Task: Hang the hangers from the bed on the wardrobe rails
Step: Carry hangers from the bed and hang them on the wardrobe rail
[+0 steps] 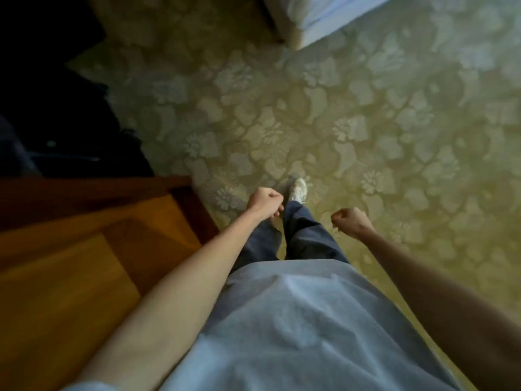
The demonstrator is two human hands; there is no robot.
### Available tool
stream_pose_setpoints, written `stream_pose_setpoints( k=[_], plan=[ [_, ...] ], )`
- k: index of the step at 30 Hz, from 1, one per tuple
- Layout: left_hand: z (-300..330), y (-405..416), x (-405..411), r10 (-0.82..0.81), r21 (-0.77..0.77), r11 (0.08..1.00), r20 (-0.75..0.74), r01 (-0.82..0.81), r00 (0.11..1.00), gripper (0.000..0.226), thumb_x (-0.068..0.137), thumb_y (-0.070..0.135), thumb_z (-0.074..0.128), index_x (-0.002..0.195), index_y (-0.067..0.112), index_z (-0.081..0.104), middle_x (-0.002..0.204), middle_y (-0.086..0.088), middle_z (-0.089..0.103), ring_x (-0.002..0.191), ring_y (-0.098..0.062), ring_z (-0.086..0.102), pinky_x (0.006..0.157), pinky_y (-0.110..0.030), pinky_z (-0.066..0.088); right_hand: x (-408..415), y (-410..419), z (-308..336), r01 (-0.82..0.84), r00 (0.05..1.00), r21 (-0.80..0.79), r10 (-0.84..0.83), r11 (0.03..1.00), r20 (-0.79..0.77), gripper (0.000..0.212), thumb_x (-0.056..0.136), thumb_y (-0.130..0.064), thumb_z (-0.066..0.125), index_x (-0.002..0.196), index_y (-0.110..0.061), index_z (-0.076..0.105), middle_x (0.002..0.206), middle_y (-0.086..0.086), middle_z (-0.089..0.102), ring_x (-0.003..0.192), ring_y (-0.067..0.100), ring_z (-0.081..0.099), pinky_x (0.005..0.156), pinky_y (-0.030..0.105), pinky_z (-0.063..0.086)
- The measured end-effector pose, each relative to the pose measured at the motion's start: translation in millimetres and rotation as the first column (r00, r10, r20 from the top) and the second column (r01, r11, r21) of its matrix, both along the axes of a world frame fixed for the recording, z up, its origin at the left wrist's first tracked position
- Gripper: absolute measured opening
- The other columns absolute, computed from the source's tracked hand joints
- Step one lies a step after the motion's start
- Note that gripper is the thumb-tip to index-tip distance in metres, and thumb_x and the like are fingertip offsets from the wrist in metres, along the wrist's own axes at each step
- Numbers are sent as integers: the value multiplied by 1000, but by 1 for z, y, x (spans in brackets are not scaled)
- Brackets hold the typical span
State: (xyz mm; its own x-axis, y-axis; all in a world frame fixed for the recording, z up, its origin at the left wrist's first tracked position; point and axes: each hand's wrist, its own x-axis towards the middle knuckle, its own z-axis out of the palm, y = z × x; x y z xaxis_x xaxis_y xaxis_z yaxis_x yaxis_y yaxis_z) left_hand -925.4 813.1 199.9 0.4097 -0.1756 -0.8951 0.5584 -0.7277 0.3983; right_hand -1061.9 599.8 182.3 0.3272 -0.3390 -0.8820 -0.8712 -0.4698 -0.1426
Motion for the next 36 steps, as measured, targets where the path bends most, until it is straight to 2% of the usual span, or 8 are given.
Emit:
stream_pose_setpoints(
  k=[5,11,14,18,23,26,31,36],
  plan=[
    [6,-131,46,-205,-45,977,41,207,978,23,94,7,55,75,16,65,66,-2,68,48,-11,57,42,-19,45,-61,-57,-3,456,889,15,-454,890,-54,22,91,-15,60,84,-3,77,84,17,76,76,30,71,76,42,60],
    [6,-225,94,-431,43,902,122,429,894,18,96,7,54,83,12,65,66,-4,66,45,-10,55,40,-18,43,-65,-120,-14,662,748,54,-657,747,-95,25,90,-16,61,83,2,77,76,14,76,72,29,71,77,41,62],
    [4,-232,120,-458,113,888,143,445,877,20,96,5,54,81,11,65,63,-3,64,44,-12,52,35,-16,39,-27,-156,-17,681,732,83,-679,728,-51,25,91,-18,61,83,1,76,82,16,77,77,30,73,77,42,62],
    [-5,-226,157,-469,248,867,121,431,875,27,97,10,57,72,16,65,63,-2,66,47,-14,54,43,-21,42,58,-217,-9,640,747,142,-655,755,114,23,95,-17,57,93,-3,75,88,12,76,74,21,68,66,31,57],
    [-23,-229,201,-441,369,841,43,396,897,29,99,9,56,72,11,64,63,-4,63,43,-13,52,33,-17,38,171,-303,-4,577,740,202,-611,791,282,24,92,-19,56,96,-7,76,88,11,77,84,26,73,78,41,61],
    [-31,-259,231,-395,396,847,21,356,918,23,98,5,56,79,4,66,62,-6,60,33,-8,51,29,-14,35,224,-363,-4,561,739,206,-597,802,313,23,88,-19,57,97,-11,77,90,8,77,85,24,73,79,40,61],
    [-28,-369,290,-391,361,855,-19,371,920,35,95,3,54,61,7,62,57,-5,58,45,-13,51,32,-11,35,259,-459,4,587,760,148,-605,796,238,18,89,-16,58,86,-14,76,81,6,76,74,20,70,72,35,59],
    [-23,-545,345,-354,207,917,32,340,935,26,97,10,58,73,7,68,65,-6,67,48,-15,55,41,-21,42,242,-548,7,663,736,46,-662,747,141,20,88,-16,59,83,-7,76,83,11,76,83,27,70,81,43,59]
  ],
)
